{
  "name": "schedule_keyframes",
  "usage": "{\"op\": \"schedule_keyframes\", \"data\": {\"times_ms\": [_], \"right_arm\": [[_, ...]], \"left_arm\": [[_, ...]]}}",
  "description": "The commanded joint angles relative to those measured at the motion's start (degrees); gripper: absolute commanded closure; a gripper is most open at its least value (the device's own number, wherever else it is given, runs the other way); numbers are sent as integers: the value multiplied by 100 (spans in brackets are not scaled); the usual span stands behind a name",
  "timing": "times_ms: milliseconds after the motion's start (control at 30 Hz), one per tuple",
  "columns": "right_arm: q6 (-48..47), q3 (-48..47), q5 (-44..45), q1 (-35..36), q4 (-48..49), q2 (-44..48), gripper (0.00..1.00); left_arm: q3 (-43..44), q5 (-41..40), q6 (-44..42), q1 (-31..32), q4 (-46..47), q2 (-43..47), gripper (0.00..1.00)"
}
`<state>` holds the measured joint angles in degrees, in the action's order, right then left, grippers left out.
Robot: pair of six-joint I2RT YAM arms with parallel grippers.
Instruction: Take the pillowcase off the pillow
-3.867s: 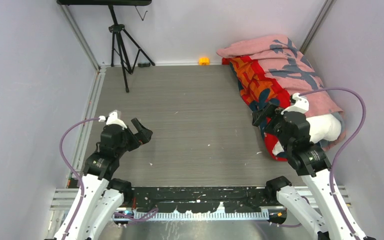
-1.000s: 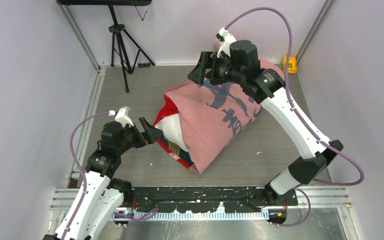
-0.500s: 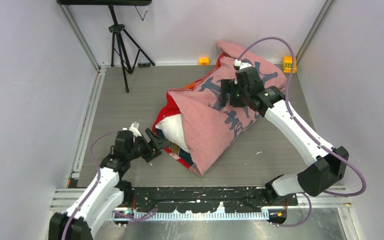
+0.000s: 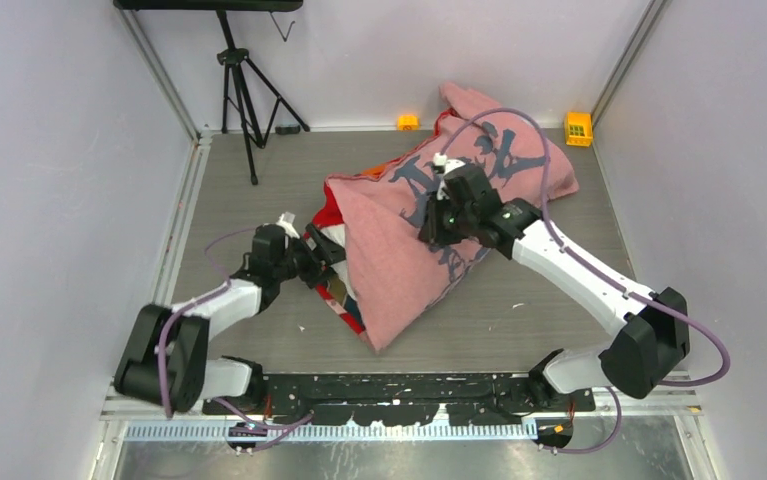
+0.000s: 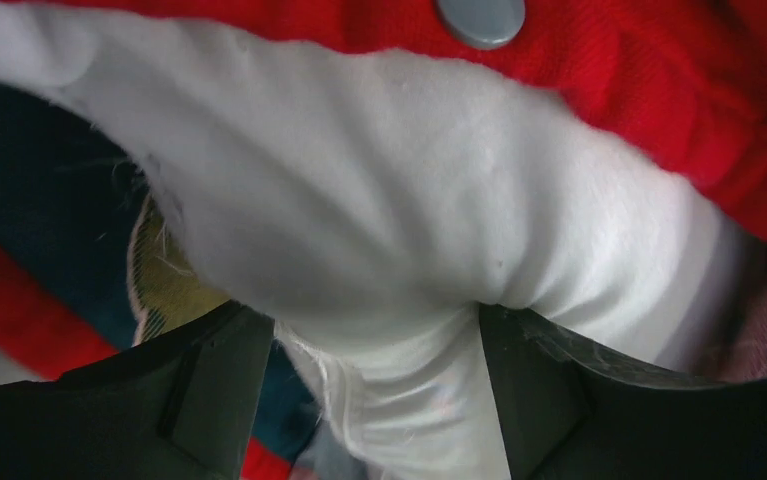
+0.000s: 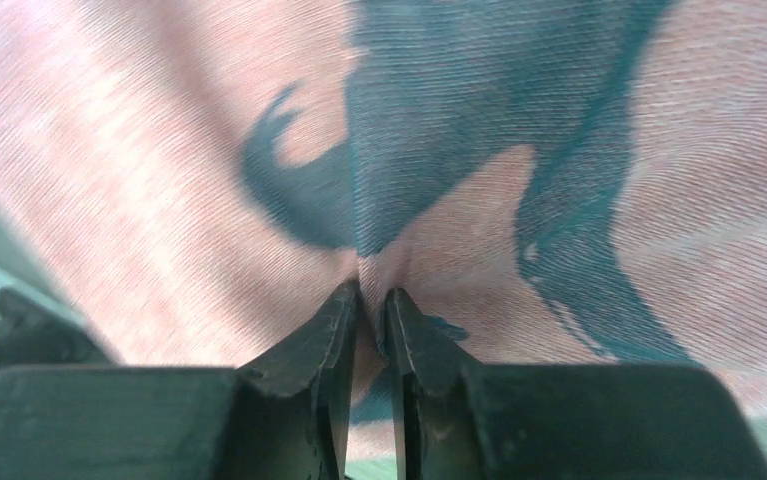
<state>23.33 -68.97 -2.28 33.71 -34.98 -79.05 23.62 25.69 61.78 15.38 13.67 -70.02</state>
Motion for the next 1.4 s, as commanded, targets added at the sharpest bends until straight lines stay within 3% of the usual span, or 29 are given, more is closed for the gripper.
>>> {"op": "schedule_keyframes", "data": {"times_ms": [0,133,200,267,300,367,433,567,700,867,967,1033,1100,1167,1367], "right_arm": [[562,-8,-1010,996,1053,192,80],[642,-211,-991,1440,1245,242,83],[553,-370,-583,1467,973,321,80],[434,-430,18,1470,649,445,66],[347,-401,360,1465,534,531,51],[237,-271,833,1464,441,742,28],[133,-131,1256,1469,364,932,16],[-188,-52,1859,1463,145,1026,10],[-556,-126,1926,1457,79,709,11],[-582,-295,1434,1458,530,116,20],[-429,-419,1223,1462,783,-246,25],[-342,-449,1459,1455,812,-415,42],[-232,-462,1861,1461,747,-493,73],[-147,-326,2033,1458,792,-403,91],[87,319,2079,1460,1005,232,100]], "left_arm": [[773,147,-135,-169,1617,-1195,27],[1330,650,345,-562,2512,-2168,35],[1590,923,469,-753,2440,-2326,38],[1765,1122,344,-921,1772,-2144,37],[1776,1093,157,-974,1309,-1966,34],[1755,928,-277,-1064,142,-1500,25],[1671,773,-695,-1161,-743,-1001,15],[1276,569,-1009,-1206,-1681,16,1],[678,357,-663,-1280,-1926,737,0],[-159,381,55,-1397,-721,1182,0],[-124,479,36,-1397,-713,1094,0],[-86,600,34,-1384,-629,985,1],[-111,768,109,-1357,-373,857,1],[-91,854,180,-1301,-153,719,1],[75,947,246,-1138,306,287,1]]}}
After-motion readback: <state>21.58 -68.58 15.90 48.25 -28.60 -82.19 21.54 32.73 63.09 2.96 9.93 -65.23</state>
